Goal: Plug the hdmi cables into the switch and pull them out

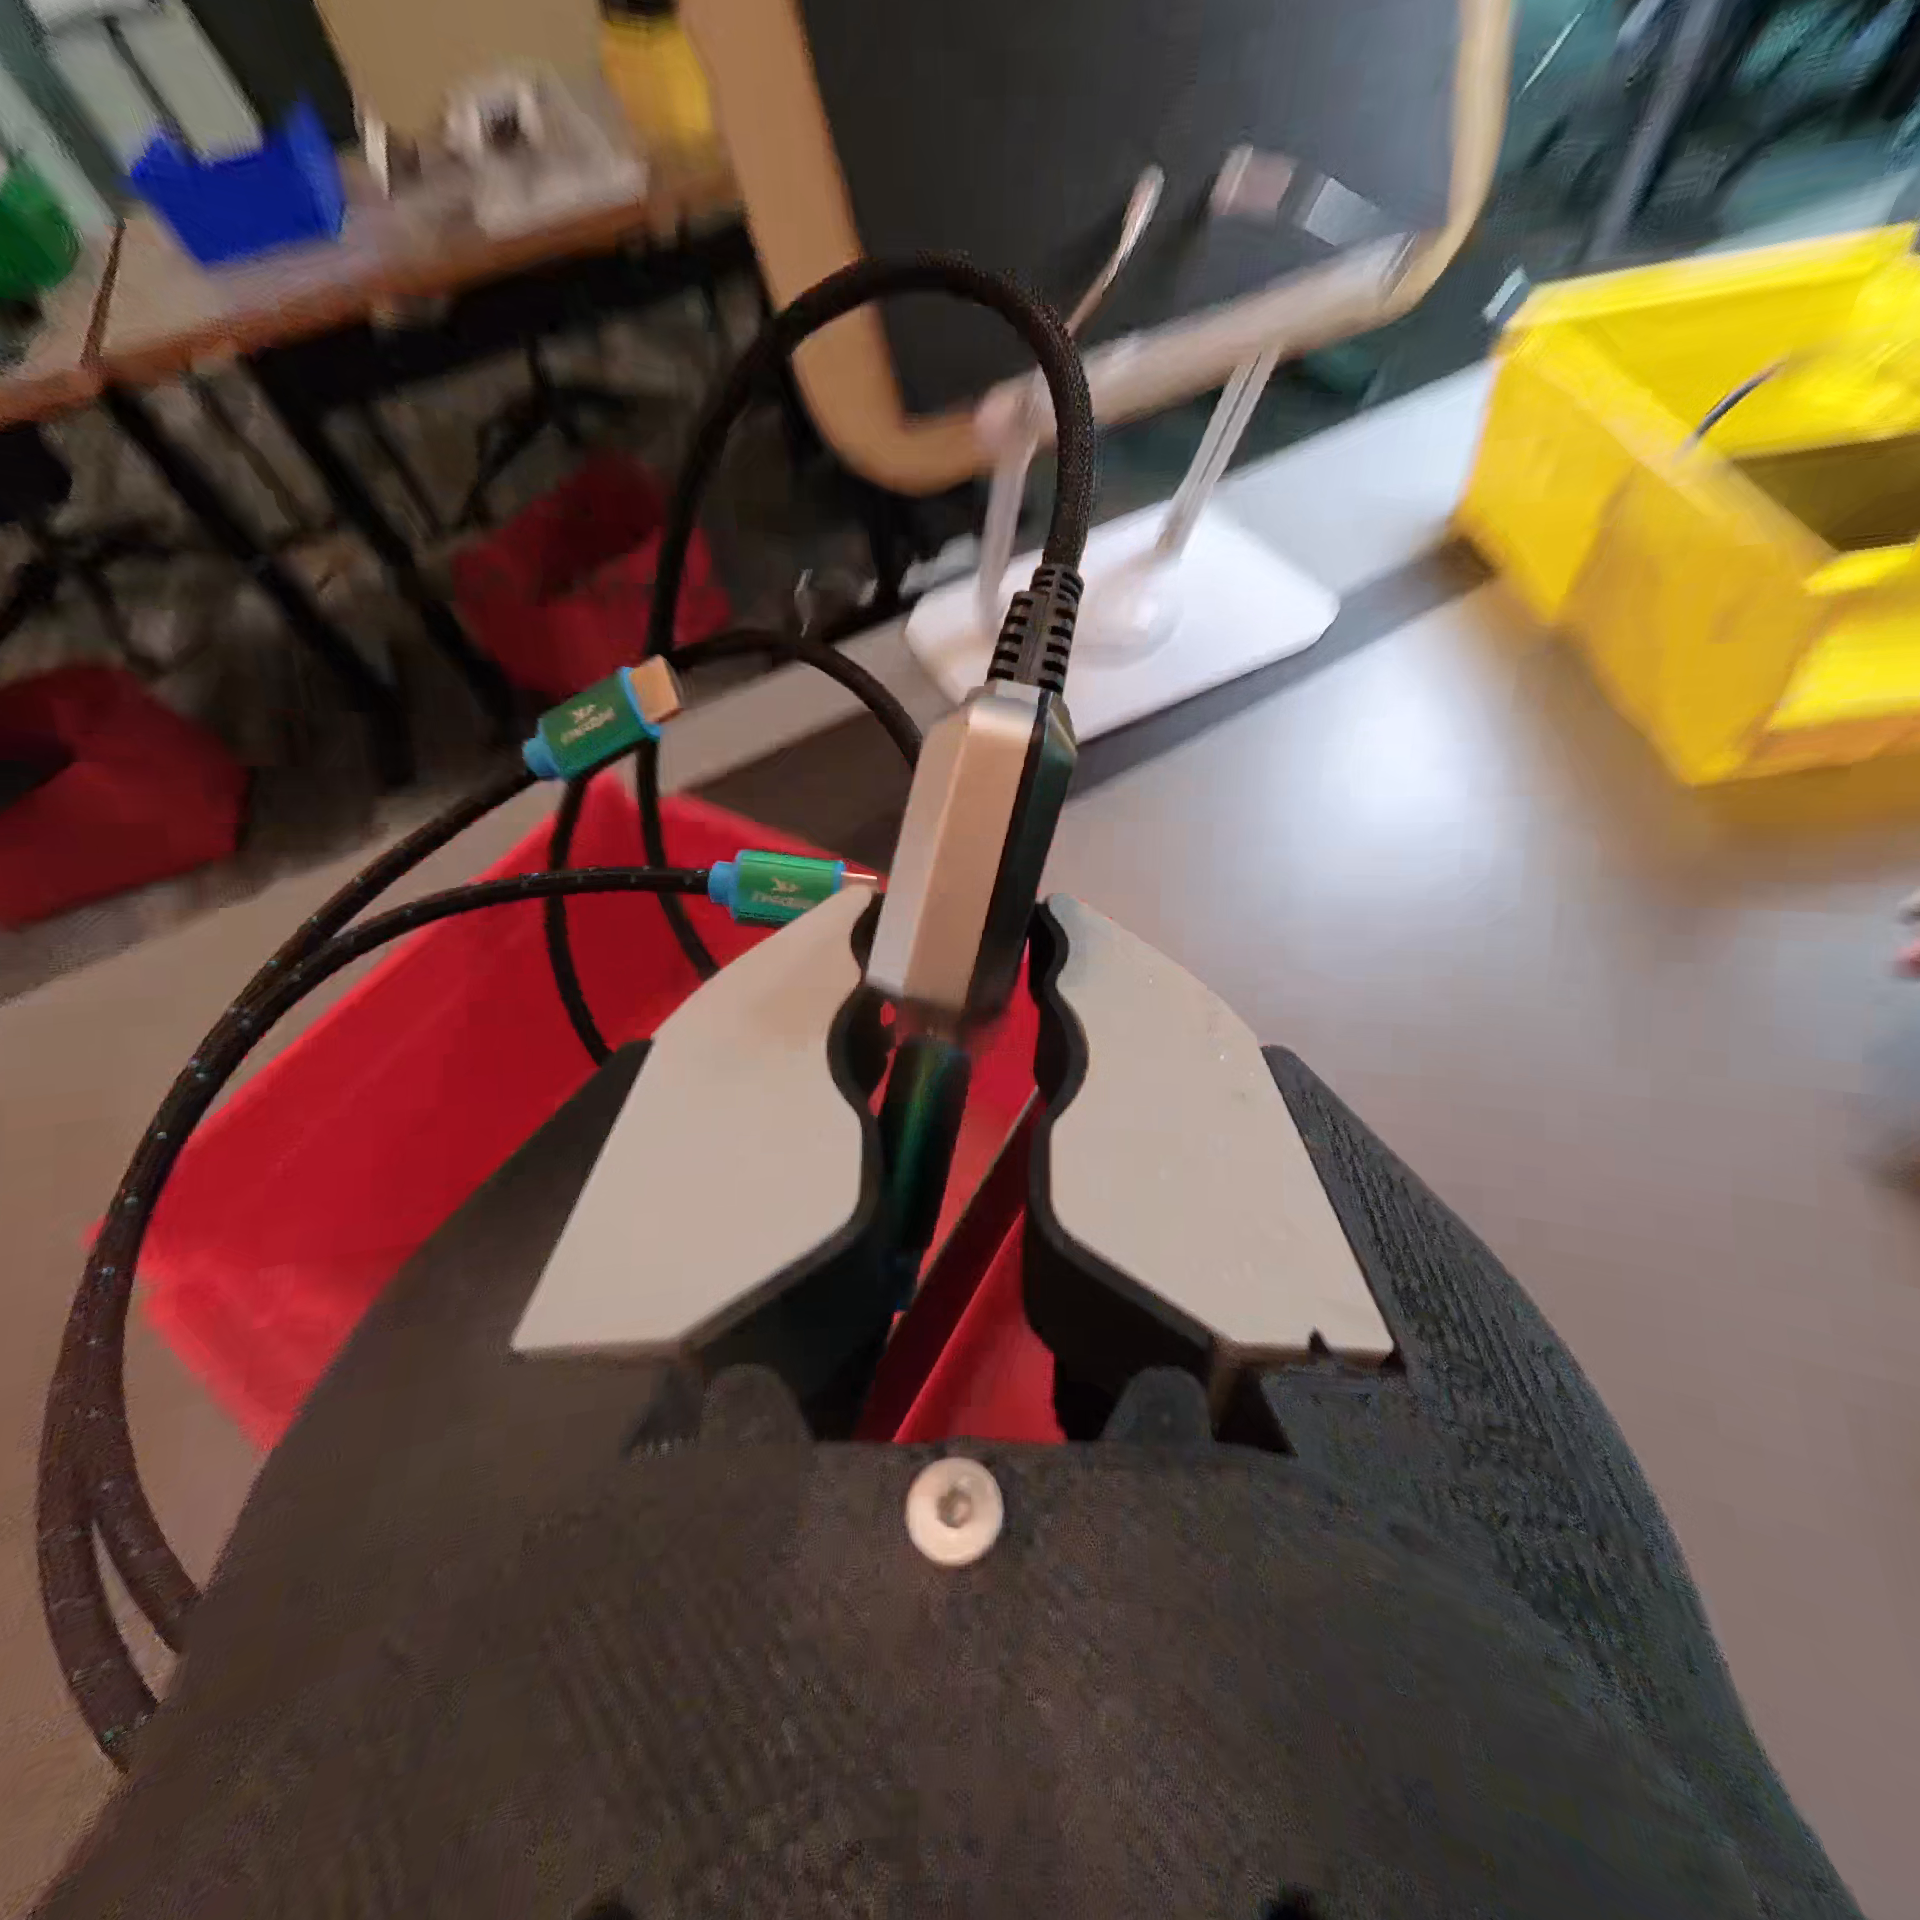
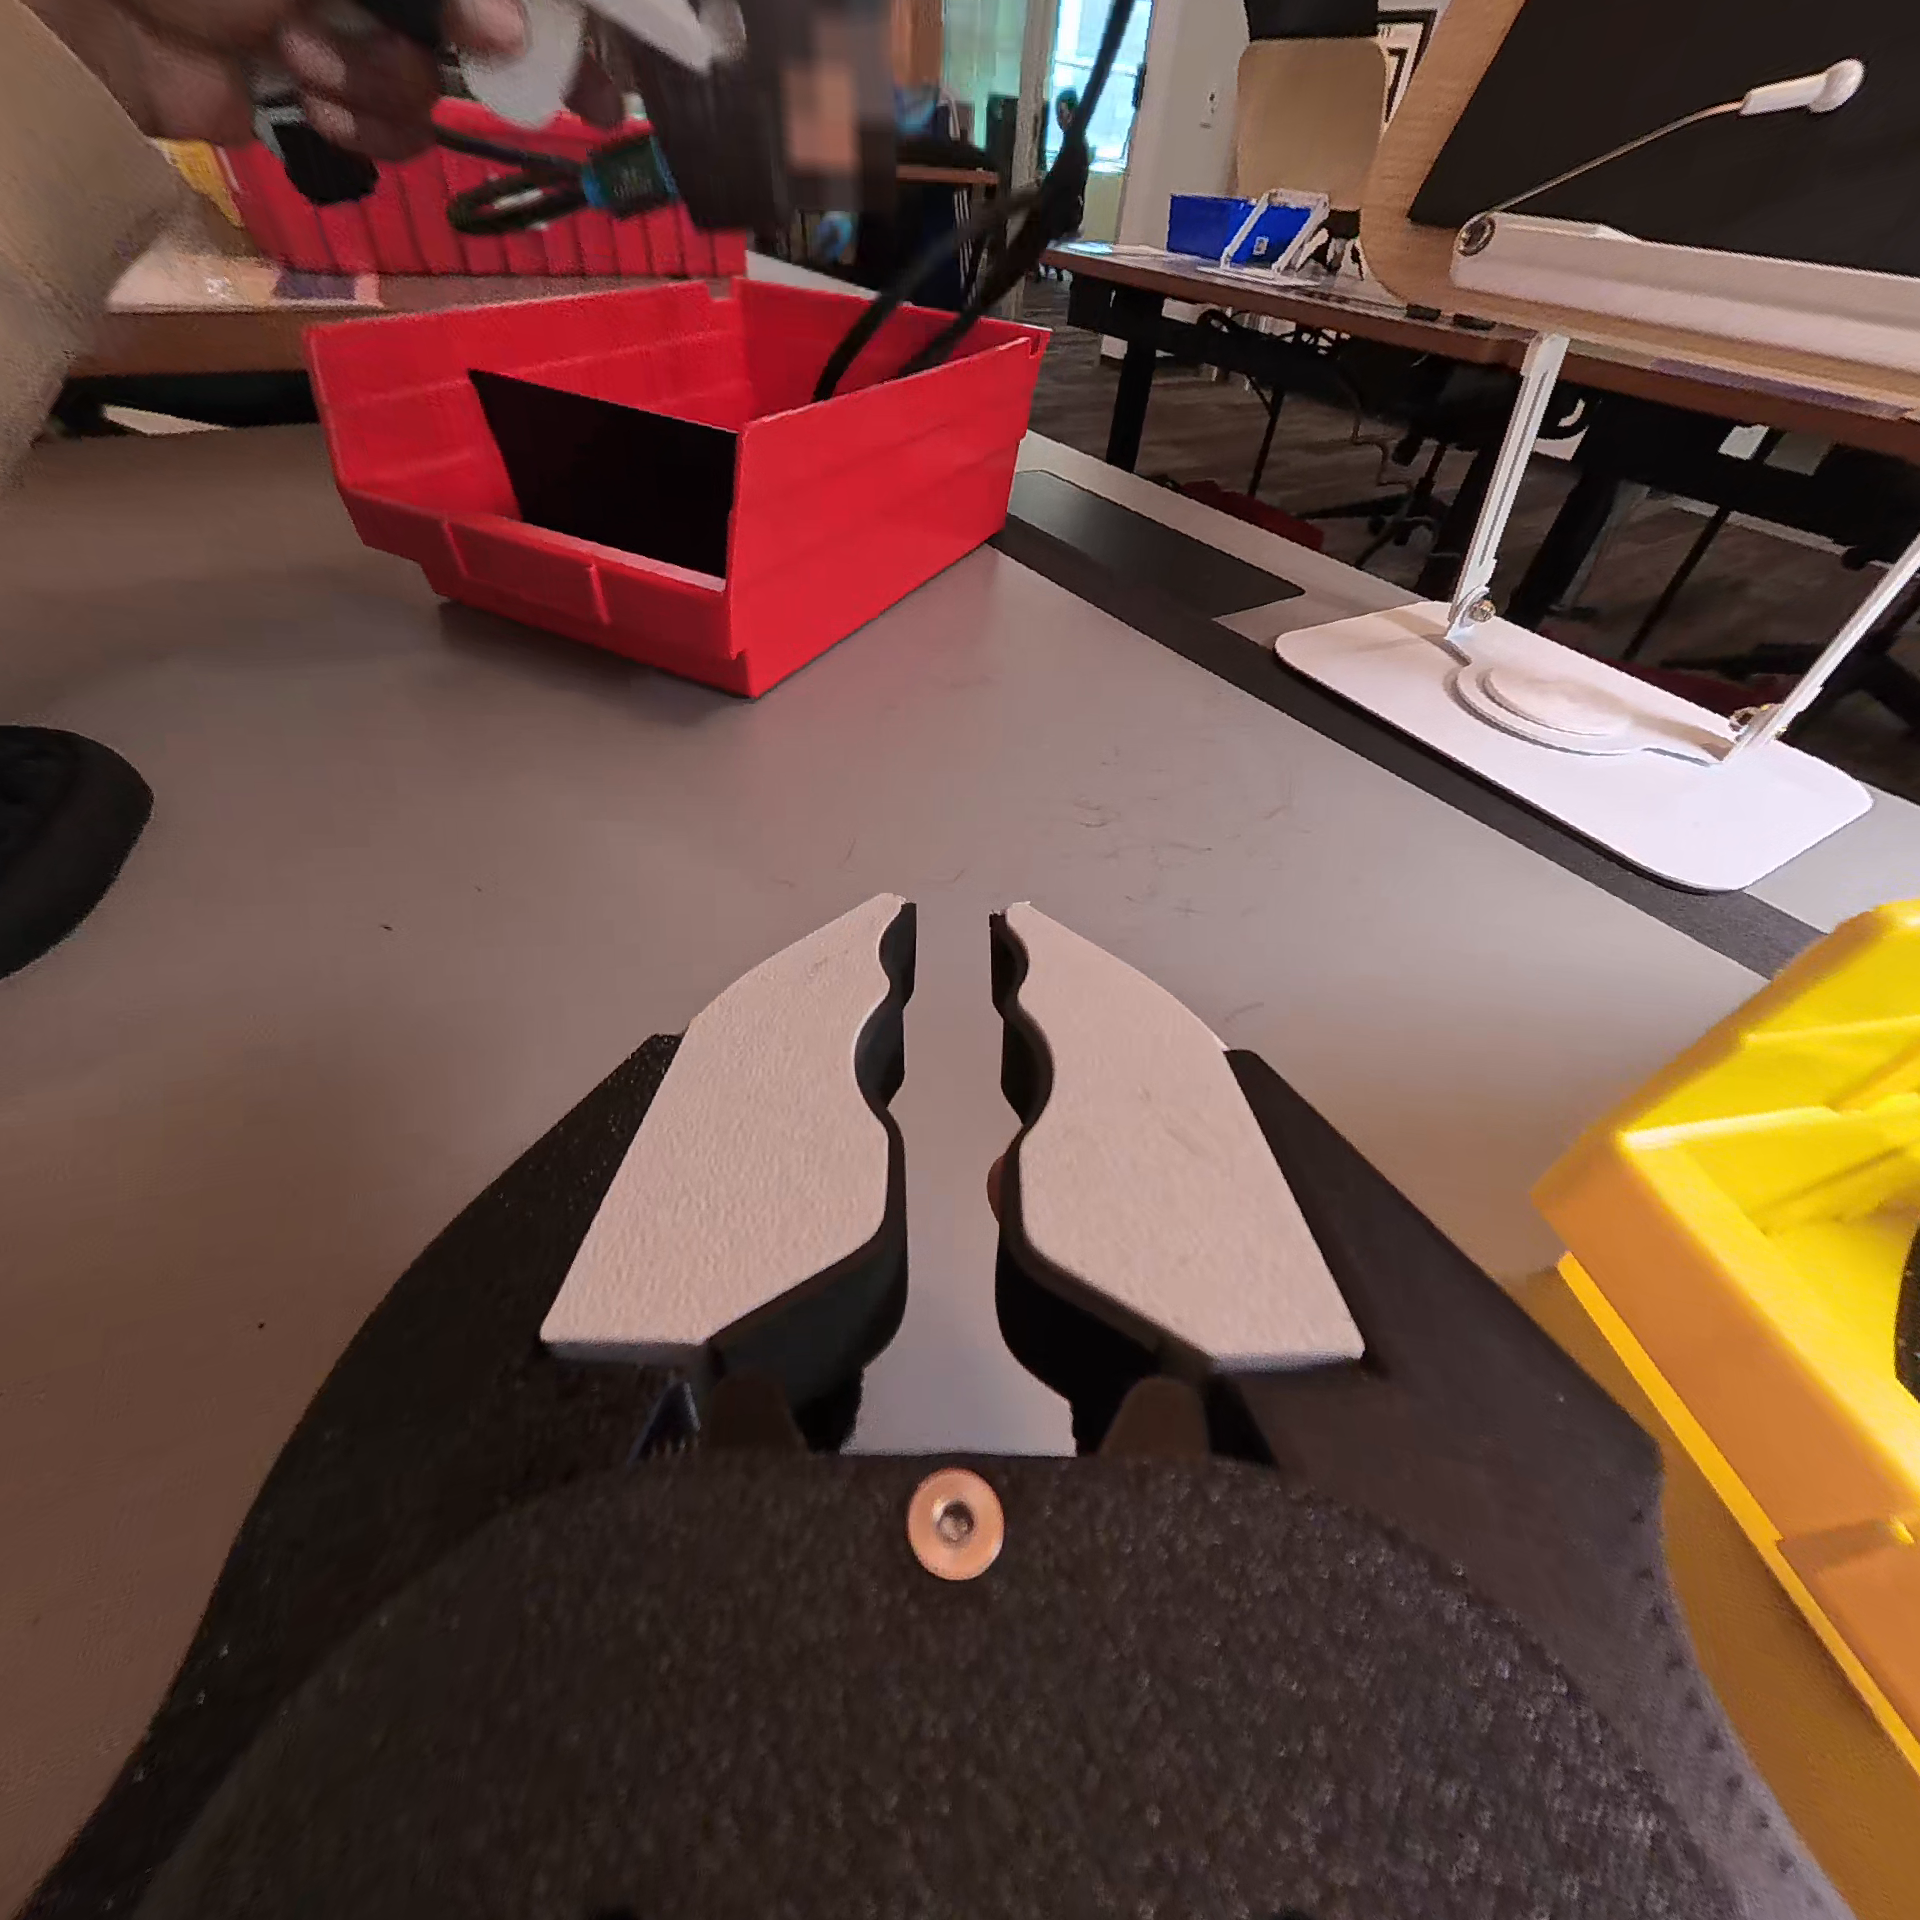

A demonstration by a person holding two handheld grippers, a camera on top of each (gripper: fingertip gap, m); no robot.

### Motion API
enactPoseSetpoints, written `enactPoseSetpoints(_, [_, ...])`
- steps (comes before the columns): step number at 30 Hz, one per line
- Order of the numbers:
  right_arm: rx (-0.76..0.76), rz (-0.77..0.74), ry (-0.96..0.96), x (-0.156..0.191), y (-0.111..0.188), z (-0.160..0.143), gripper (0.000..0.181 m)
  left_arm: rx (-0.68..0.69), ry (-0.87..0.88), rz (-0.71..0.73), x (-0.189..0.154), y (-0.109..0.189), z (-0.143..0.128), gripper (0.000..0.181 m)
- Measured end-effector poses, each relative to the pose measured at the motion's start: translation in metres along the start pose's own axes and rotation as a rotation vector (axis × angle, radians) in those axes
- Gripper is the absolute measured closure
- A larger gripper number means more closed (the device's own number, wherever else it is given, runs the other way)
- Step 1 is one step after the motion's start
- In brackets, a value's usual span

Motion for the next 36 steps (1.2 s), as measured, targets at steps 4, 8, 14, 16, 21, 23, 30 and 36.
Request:
enactPoseSetpoints(4, [-0.031, 0.007, 0.016, 0.003, 0.002, 0.007, 0.167, -0.282, 0.025, -0.175, -0.033, 0.049, 0.051, 0.155])
enactPoseSetpoints(8, [-0.122, 0.005, 0.084, 0.013, 0.011, 0.053, 0.165, -0.474, -0.017, -0.341, -0.077, 0.090, 0.087, 0.155])
enactPoseSetpoints(14, [-0.345, 0.151, 0.149, 0.059, 0.038, 0.174, 0.157, -0.648, -0.071, -0.625, -0.156, 0.129, 0.118, 0.155])
enactPoseSetpoints(16, [-0.410, 0.222, 0.123, 0.072, 0.048, 0.205, 0.153, -0.671, -0.093, -0.710, -0.181, 0.135, 0.122, 0.155])
enactPoseSetpoints(21, [-0.481, 0.255, 0.096, 0.078, 0.063, 0.227, 0.146, -0.702, -0.108, -0.943, -0.232, 0.145, 0.125, 0.155])
enactPoseSetpoints(23, [-0.499, 0.303, 0.104, 0.082, 0.069, 0.223, 0.147, -0.694, -0.095, -0.982, -0.245, 0.139, 0.126, 0.155])
enactPoseSetpoints(30, [-0.461, 0.302, 0.197, 0.070, 0.085, 0.217, 0.158, -0.671, 0.066, -1.194, -0.267, 0.108, 0.123, 0.154])
enactPoseSetpoints(36, [-0.195, 0.253, 0.271, 0.046, 0.082, 0.190, 0.159, -0.436, 0.048, -1.129, -0.263, 0.064, 0.105, 0.145])
Point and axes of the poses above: each gripper's, where its closed fingertips meet, y back along the fingers, z out of its top, x = y × z across the jaws, the point moved 1 cm from there along y, back along the fingers, and after that the axes turned 8 degrees about x, right-handed, at the moved point
